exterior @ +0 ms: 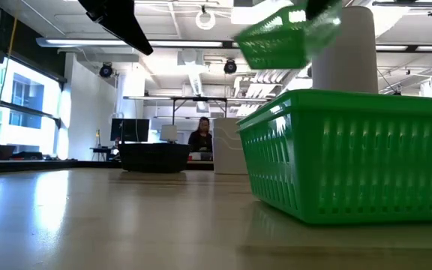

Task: Stack baskets on shelf by color
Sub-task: Stack the top green bin on the stacked green bins

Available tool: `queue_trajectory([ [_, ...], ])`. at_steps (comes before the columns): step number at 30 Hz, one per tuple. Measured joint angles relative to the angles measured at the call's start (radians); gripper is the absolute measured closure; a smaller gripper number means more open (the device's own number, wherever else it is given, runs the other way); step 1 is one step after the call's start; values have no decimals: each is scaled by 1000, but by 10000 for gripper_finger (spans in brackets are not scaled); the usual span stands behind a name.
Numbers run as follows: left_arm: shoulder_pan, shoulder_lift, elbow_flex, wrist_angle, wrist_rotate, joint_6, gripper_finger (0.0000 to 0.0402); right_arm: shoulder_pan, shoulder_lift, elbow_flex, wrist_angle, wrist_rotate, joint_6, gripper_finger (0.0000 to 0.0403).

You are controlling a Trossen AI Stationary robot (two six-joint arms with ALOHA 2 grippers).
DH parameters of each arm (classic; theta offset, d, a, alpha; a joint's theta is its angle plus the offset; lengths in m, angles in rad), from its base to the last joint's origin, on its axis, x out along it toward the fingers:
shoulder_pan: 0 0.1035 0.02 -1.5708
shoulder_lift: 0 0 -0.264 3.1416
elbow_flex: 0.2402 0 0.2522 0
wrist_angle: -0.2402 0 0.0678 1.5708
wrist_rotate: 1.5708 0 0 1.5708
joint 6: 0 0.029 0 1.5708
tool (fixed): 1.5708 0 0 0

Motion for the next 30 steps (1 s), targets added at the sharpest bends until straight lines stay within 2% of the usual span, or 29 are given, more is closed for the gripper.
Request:
queue_trajectory([
  [6, 17, 0, 0, 3, -18, 14, 282, 1, -179, -179, 0, 16, 118, 403],
  [14, 52, 0, 0, 4, -21, 14, 282, 53, -351, -355, 77, -26, 400, 403],
  [24, 92, 0, 0, 5, -21, -5, 282, 180, -366, -513, 341, -76, 668, 403],
  [30, 96, 0, 0, 5, -21, -8, 282, 242, -311, -560, 470, -93, 795, 403],
])
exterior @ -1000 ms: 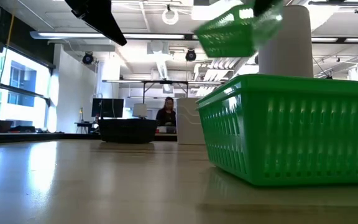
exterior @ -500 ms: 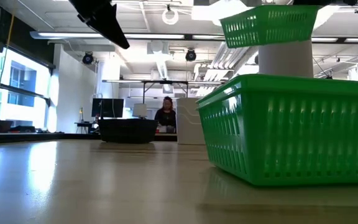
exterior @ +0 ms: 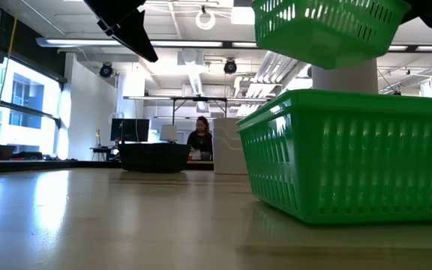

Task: Stack baskets on shelf by color
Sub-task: Stack the top green bin on the stacked green bins

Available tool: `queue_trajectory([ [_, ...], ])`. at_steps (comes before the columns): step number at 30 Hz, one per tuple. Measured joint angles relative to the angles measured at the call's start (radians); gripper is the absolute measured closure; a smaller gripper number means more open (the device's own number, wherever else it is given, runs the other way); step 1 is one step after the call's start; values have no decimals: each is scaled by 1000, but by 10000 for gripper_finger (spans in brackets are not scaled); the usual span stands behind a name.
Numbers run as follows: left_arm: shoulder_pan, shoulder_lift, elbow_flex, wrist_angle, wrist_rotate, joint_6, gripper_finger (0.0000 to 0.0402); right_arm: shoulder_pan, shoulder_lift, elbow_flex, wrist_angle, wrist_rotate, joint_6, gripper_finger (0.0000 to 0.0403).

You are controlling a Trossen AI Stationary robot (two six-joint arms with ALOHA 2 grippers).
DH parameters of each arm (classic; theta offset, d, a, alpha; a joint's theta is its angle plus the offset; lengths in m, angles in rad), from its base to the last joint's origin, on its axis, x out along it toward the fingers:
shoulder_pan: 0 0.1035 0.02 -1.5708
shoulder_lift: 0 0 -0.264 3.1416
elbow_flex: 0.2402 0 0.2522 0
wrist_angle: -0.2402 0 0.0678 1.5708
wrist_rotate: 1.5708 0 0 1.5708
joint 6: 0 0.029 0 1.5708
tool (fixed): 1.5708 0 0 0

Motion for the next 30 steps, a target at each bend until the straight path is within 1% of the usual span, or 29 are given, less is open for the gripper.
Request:
queue_trajectory([
  [5, 0, 0, 0, -1, 14, 0, 282, 30, 78, 0, 66, -42, 86, 403],
  [11, 0, 0, 0, 0, 22, -4, 282, 75, 154, 0, 145, -119, 201, 403],
  [16, 0, 0, 0, -1, 17, -4, 282, 108, 187, 0, 201, -133, 276, 403],
  [23, 0, 0, 0, -1, 14, -4, 282, 120, 223, 0, 321, -144, 269, 403],
  [30, 1, 0, 0, 0, -7, -4, 282, 120, 282, 11, 322, -208, 292, 403],
])
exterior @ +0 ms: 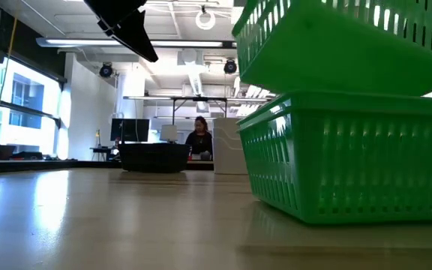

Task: Stack baskets on shelf by color
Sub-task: Stack the top green bin on the stacked green bins

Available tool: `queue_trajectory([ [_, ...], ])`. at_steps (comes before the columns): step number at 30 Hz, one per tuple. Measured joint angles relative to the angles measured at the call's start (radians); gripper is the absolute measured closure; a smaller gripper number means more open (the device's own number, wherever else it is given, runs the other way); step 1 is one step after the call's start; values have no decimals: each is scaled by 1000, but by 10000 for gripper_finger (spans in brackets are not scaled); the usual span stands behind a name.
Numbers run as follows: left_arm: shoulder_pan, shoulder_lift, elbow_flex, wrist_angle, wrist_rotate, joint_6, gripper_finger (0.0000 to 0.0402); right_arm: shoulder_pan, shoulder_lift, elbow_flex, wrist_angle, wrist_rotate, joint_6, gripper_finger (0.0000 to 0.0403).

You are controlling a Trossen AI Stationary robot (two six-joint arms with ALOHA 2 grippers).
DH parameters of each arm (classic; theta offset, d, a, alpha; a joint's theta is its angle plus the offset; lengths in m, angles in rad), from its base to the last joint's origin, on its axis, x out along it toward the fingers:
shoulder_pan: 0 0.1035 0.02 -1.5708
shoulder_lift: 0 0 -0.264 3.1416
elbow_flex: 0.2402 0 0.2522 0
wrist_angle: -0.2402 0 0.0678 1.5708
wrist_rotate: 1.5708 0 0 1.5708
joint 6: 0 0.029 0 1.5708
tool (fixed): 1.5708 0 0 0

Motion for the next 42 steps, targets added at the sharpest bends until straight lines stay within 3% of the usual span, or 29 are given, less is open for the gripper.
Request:
queue_trajectory([
  [11, 43, 0, 0, 0, 3, 0, 282, 0, 112, 179, -223, -61, 40, 403],
  [22, 71, 0, 0, 0, 4, 17, 282, -13, 201, 200, -229, -82, 68, 403],
  [36, 71, 0, 0, 0, 8, 34, 282, -22, 221, 200, -305, -139, 63, 402],
  [42, 71, 0, 0, 0, 8, 34, 282, -22, 221, 200, -327, -131, 61, 376],
])
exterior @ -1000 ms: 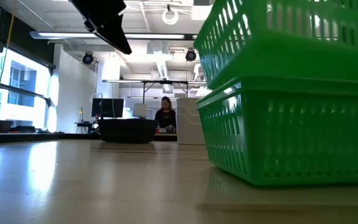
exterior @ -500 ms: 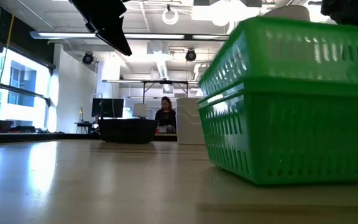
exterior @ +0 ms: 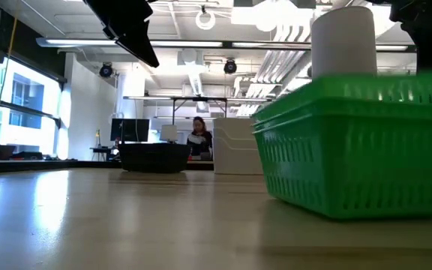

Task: Stack baskets on shelf by color
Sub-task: Stack the top green bin on the stacked green bins, then adjust the stacked black bins on the shelf

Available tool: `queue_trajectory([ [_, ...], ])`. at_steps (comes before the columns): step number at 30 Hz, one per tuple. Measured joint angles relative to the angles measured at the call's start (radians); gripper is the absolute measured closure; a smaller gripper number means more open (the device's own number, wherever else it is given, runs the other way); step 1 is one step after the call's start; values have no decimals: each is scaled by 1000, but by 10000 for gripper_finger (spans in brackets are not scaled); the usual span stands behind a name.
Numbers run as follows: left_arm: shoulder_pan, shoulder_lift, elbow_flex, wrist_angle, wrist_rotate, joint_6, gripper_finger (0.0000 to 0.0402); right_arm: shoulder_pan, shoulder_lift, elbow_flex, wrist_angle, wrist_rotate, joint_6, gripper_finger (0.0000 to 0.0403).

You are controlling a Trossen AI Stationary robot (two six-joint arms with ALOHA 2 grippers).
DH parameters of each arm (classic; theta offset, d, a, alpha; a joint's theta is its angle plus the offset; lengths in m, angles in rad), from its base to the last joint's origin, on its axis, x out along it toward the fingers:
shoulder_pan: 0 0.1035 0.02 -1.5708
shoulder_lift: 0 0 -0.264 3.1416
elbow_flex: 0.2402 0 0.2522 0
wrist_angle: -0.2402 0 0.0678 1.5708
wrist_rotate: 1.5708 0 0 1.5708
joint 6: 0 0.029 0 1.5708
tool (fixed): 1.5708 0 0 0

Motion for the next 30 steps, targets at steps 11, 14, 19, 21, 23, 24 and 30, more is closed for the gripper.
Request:
queue_trajectory([
  [11, 13, 0, 0, 0, 5, 50, 282, 0, -27, 0, -85, 18, -1, 302],
  [14, 42, 0, 0, -1, 35, 88, 282, 0, -46, 0, -113, 64, -7, 300],
  [19, 108, 0, 0, -3, 145, 151, 282, -12, -85, 0, -166, 114, -78, 300],
  [21, 136, 0, 0, -5, 178, 172, 282, -23, -102, 0, -190, 128, -109, 300],
  [23, 164, 0, 0, -6, 206, 185, 282, -42, -116, 0, -211, 140, -150, 300],
  [24, 178, 0, 0, -6, 217, 194, 282, -53, -124, 0, -218, 141, -176, 300],
  [30, 259, 3, 0, -6, 268, 211, 282, -141, -174, 0, -233, 159, -371, 300],
])
